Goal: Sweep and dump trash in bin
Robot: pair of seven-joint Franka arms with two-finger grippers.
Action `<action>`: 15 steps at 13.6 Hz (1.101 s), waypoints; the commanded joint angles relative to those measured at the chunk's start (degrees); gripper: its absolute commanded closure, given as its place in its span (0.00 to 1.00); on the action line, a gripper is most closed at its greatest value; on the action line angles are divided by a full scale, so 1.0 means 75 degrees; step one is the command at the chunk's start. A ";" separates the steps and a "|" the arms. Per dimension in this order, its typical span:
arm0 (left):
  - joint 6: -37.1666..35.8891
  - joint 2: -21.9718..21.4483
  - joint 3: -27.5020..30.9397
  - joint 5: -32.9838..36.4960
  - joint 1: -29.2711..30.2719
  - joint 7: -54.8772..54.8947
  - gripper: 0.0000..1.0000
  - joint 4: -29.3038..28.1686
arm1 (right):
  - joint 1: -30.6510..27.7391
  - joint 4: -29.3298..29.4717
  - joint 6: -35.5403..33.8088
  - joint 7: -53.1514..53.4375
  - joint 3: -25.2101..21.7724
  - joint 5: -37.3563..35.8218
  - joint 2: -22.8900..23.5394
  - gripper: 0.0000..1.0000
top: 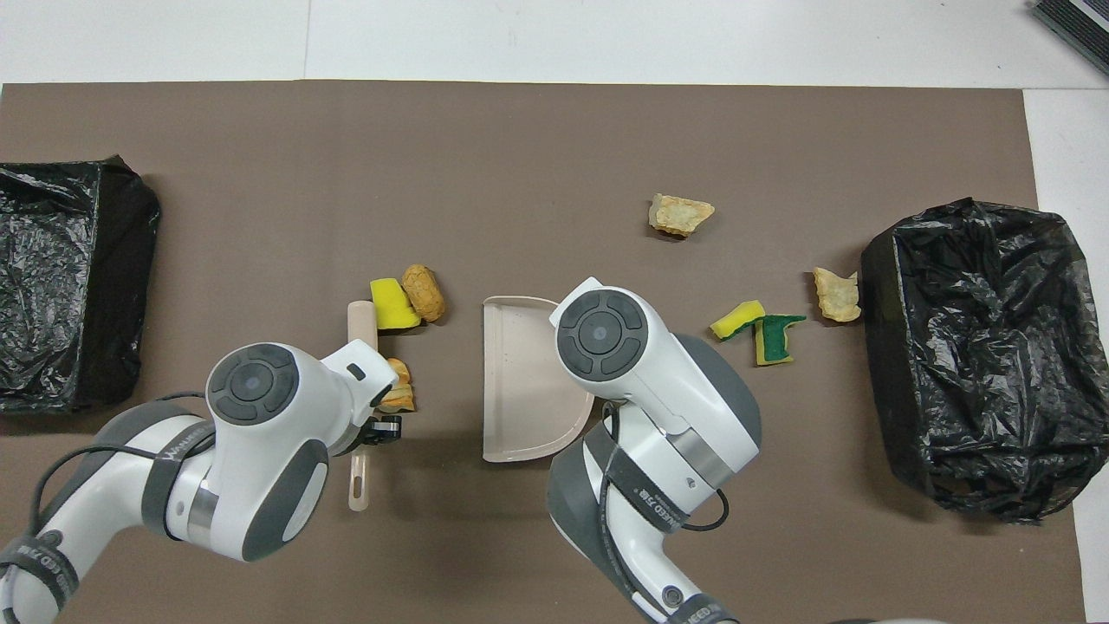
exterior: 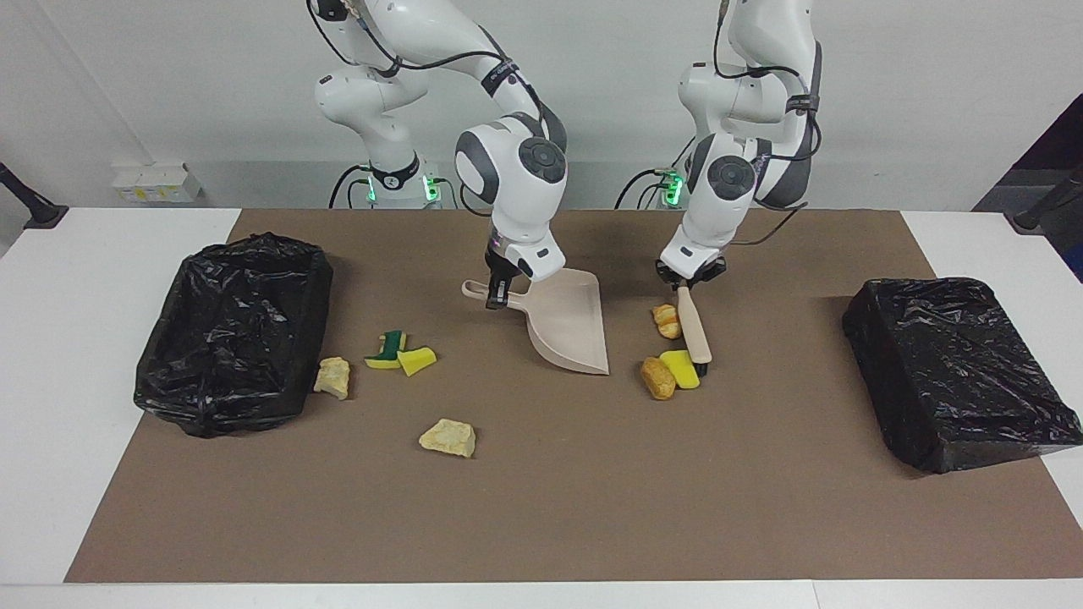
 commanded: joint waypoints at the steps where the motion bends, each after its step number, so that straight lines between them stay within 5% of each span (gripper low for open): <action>1: 0.0086 0.0062 0.0091 -0.0725 -0.0861 -0.0064 1.00 0.0050 | -0.0009 0.0004 0.0073 0.0328 0.0049 -0.0155 0.0047 1.00; 7: -0.0159 0.0213 0.0079 -0.1372 -0.2433 -0.1912 1.00 0.1067 | -0.0009 0.0004 0.0073 0.0445 0.0049 -0.0144 0.0047 1.00; 12: -0.1321 0.0319 0.0173 -0.1361 -0.1898 -0.1974 1.00 0.2219 | -0.0020 0.0004 0.0049 0.0446 0.0049 -0.0144 0.0047 1.00; 15: -0.1110 0.0494 0.0185 -0.0554 -0.1043 0.0161 1.00 0.2358 | -0.0020 0.0004 0.0038 0.0446 0.0037 -0.0144 0.0047 1.00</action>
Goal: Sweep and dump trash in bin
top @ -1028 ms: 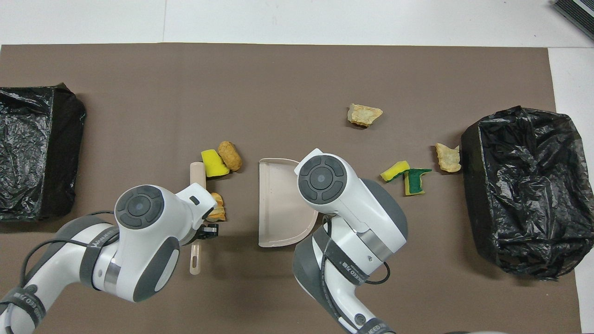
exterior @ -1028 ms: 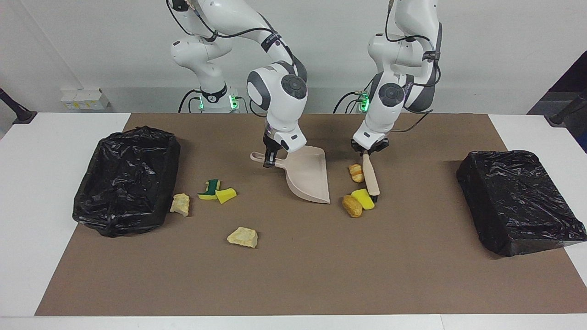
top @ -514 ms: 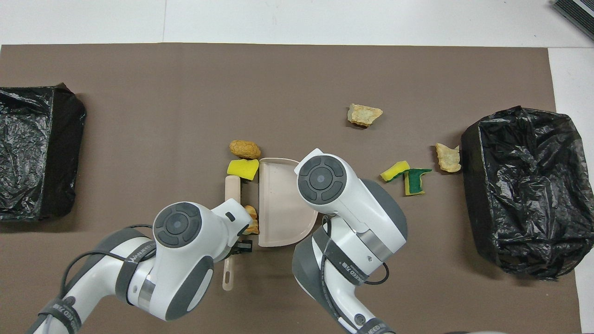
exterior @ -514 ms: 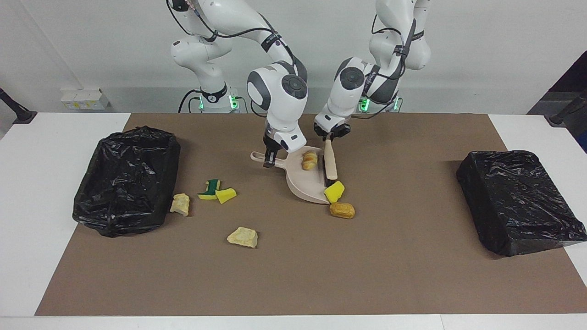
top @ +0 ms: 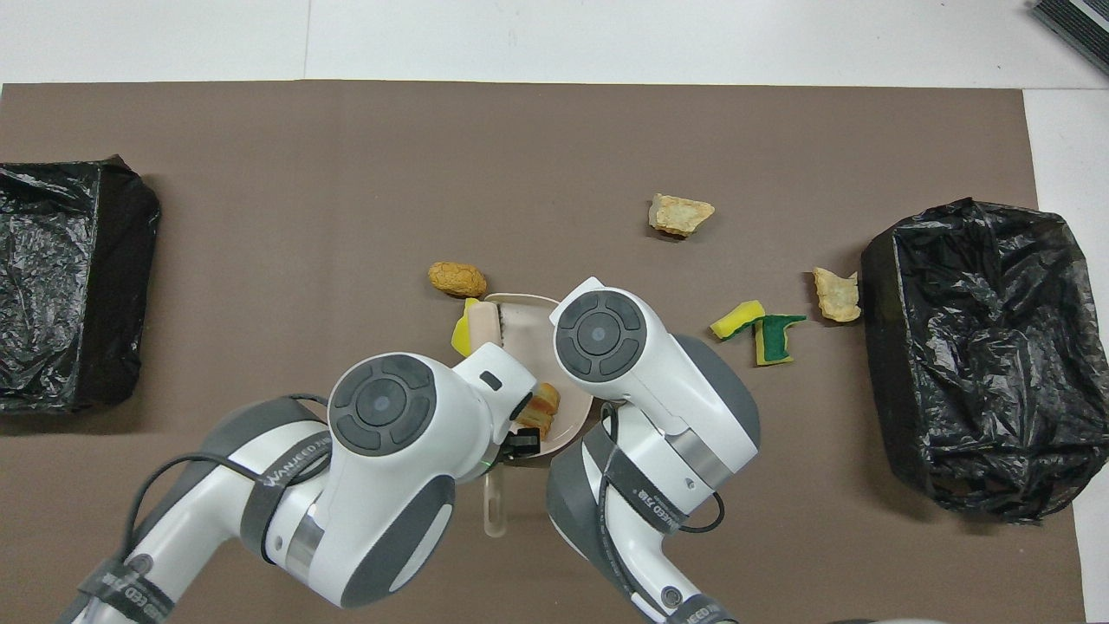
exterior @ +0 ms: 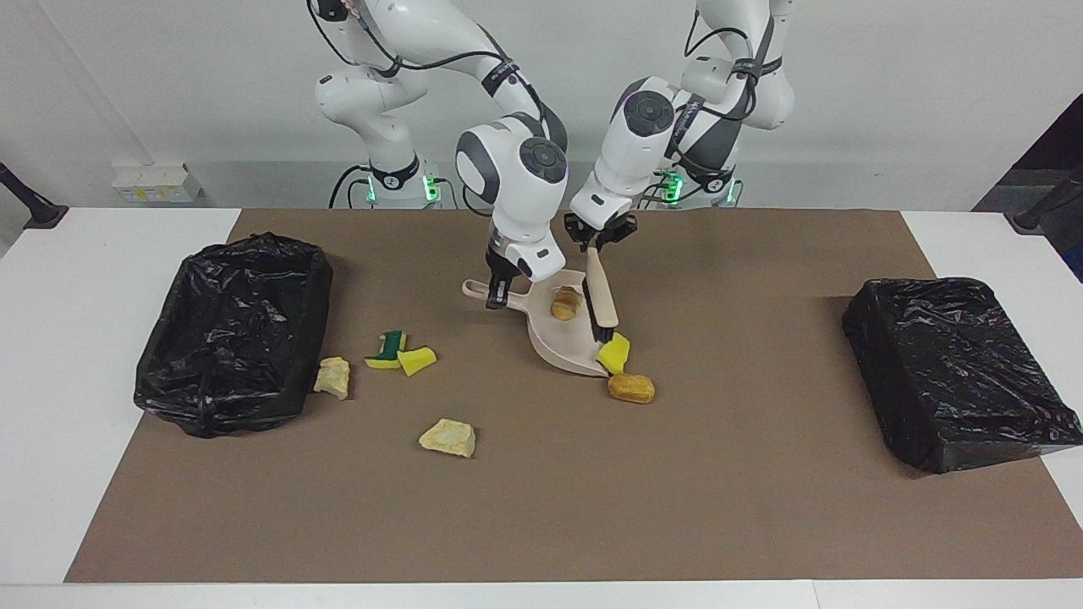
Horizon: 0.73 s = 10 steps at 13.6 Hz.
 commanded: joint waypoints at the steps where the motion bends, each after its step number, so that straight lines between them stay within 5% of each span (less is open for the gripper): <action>1: -0.0020 0.0445 -0.0030 0.0631 0.0735 0.1822 1.00 0.0548 | -0.0029 0.0004 0.0015 0.0292 0.0050 -0.0144 0.0043 1.00; 4: 0.0015 0.1651 -0.0030 0.1301 0.1393 0.3344 1.00 0.2037 | -0.0029 0.0004 0.0003 0.0291 0.0050 -0.0144 0.0043 1.00; 10: 0.0775 0.2227 -0.0030 0.2027 0.2061 0.5588 1.00 0.2098 | -0.0029 0.0004 -0.0009 0.0303 0.0050 -0.0144 0.0032 1.00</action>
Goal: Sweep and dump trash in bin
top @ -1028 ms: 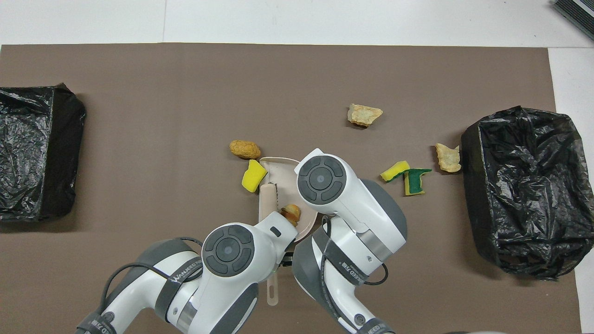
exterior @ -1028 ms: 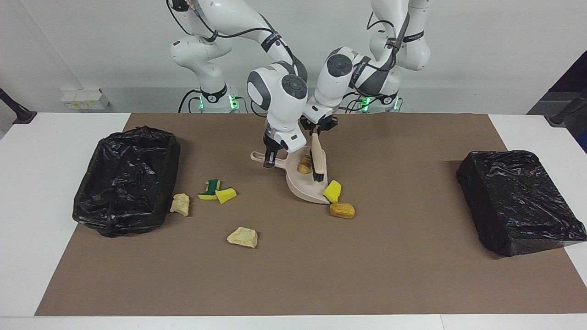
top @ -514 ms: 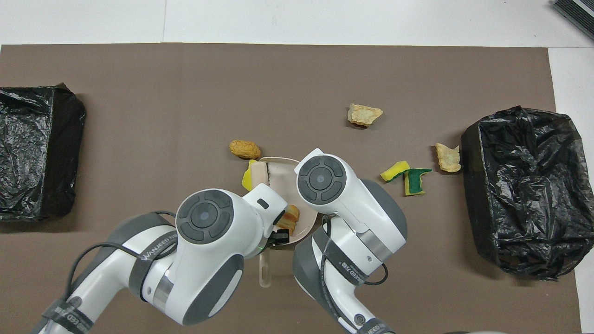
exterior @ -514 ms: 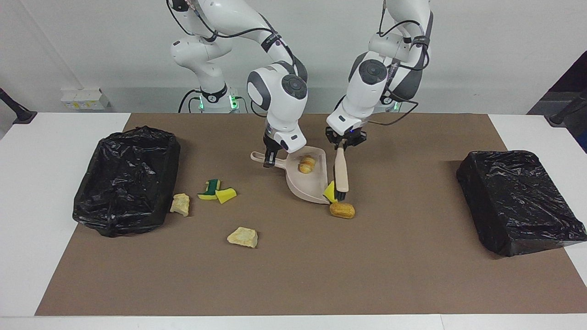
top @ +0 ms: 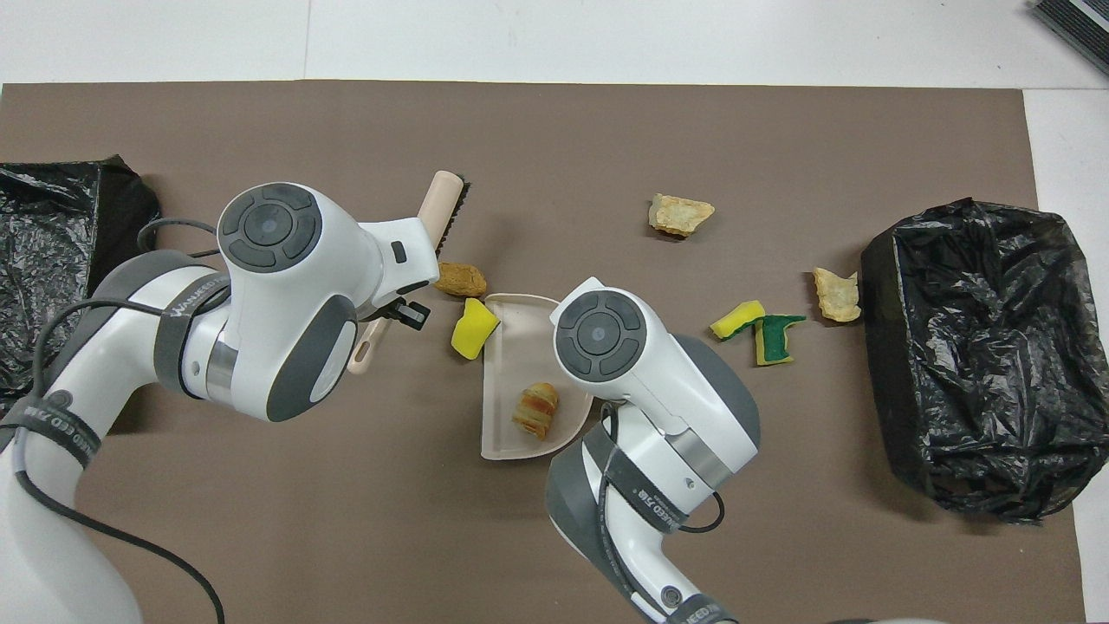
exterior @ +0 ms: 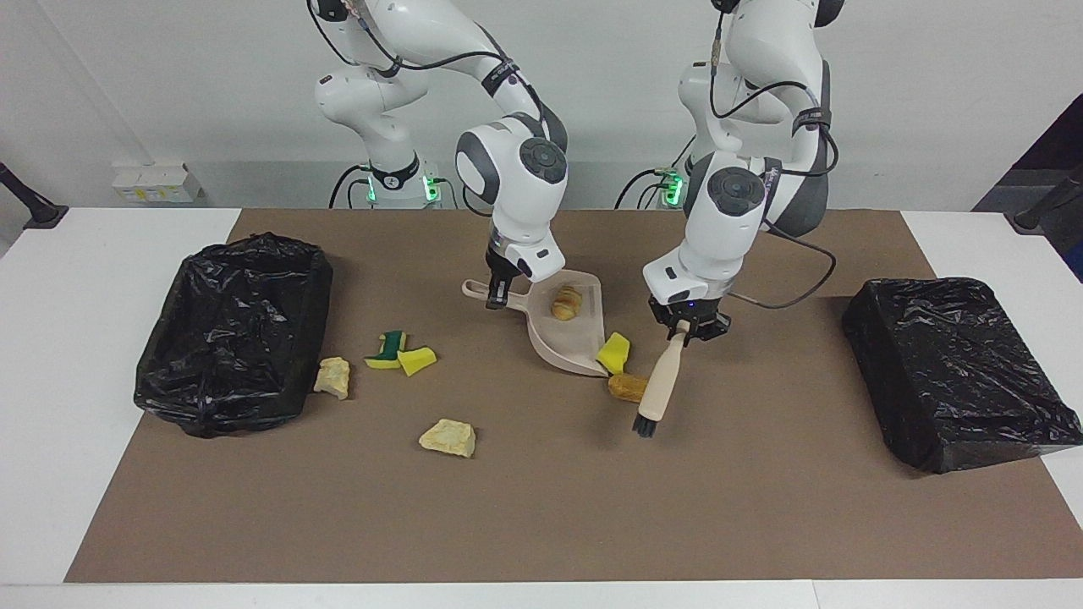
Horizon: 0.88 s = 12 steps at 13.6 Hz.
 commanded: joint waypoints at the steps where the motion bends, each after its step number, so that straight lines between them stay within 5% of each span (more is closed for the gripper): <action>1: 0.0329 0.0272 -0.0085 0.0332 0.0314 0.0550 1.00 0.0094 | -0.0029 0.0004 -0.0005 0.0303 0.0051 -0.0144 0.0039 1.00; 12: 0.0003 -0.1062 -0.0109 0.0321 -0.0234 0.0459 1.00 -0.2225 | -0.0029 -0.0019 -0.0029 0.0291 0.0039 -0.0156 0.0027 1.00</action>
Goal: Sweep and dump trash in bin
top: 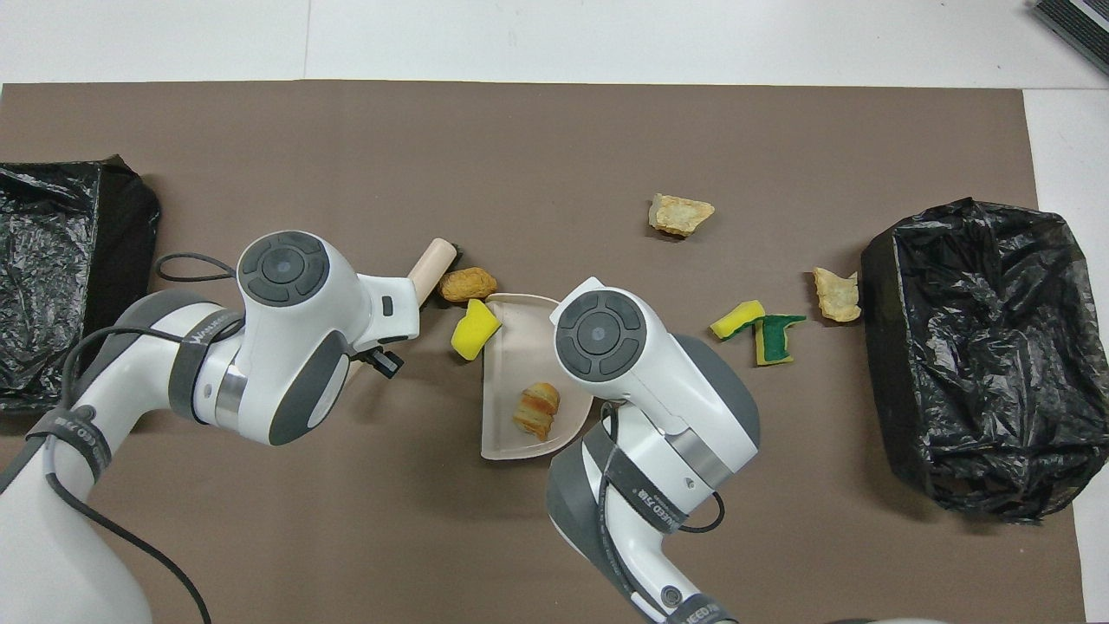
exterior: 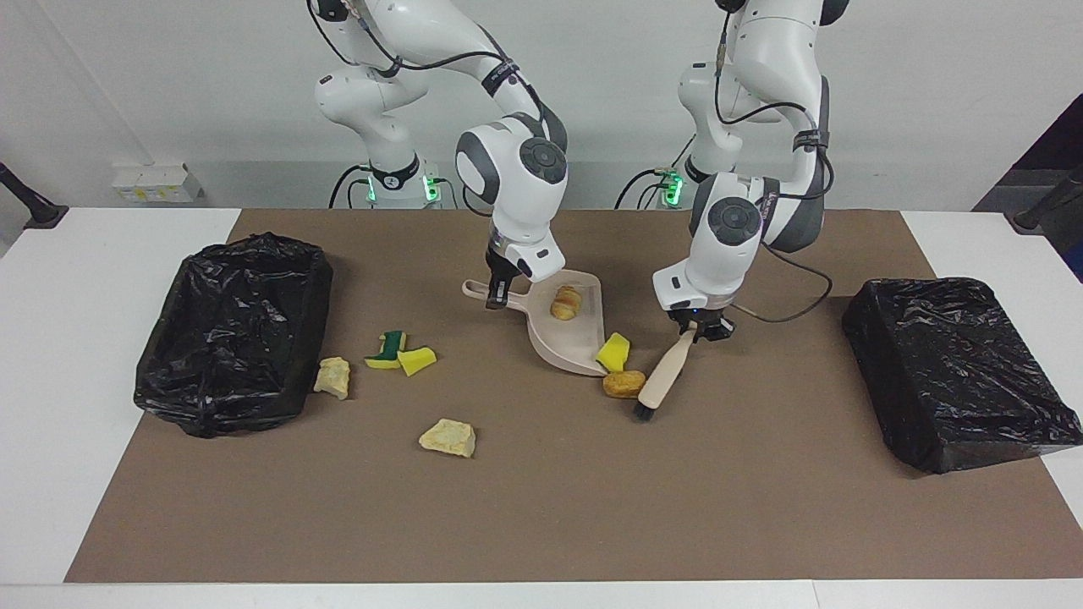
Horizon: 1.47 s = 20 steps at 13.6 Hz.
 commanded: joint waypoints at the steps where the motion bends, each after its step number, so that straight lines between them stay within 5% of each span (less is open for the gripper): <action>1: -0.0286 -0.0775 0.0055 0.0144 -0.0405 -0.0357 1.00 -0.0834 | -0.0029 -0.0030 -0.0093 0.0278 0.0039 -0.0190 0.0004 1.00; 4: -0.0919 -0.1163 0.0043 0.0132 -0.1106 -0.1279 1.00 -0.1082 | -0.0110 -0.0030 -0.0223 0.0173 0.0039 -0.0448 0.0003 1.00; 9: -0.0488 -0.1164 -0.0004 -0.0102 -0.2162 -0.2629 1.00 -0.0953 | -0.0099 -0.0030 -0.0211 0.0196 0.0039 -0.0449 0.0003 1.00; 12: -0.0755 -0.1198 -0.0016 -0.0114 -0.2351 -0.2924 1.00 -0.0298 | -0.0099 -0.0030 -0.0199 0.0208 0.0051 -0.0437 0.0003 1.00; 15: -0.1786 -0.1562 0.0054 -0.0114 -0.2223 -0.2562 1.00 -0.0004 | -0.0145 -0.0041 -0.0199 0.0208 0.0039 -0.0402 0.0015 1.00; 20: -0.0713 -0.0908 0.0090 -0.0126 -0.0574 -0.0723 1.00 -0.0004 | -0.0157 -0.0135 0.0292 0.0325 0.0051 -0.0297 0.0027 1.00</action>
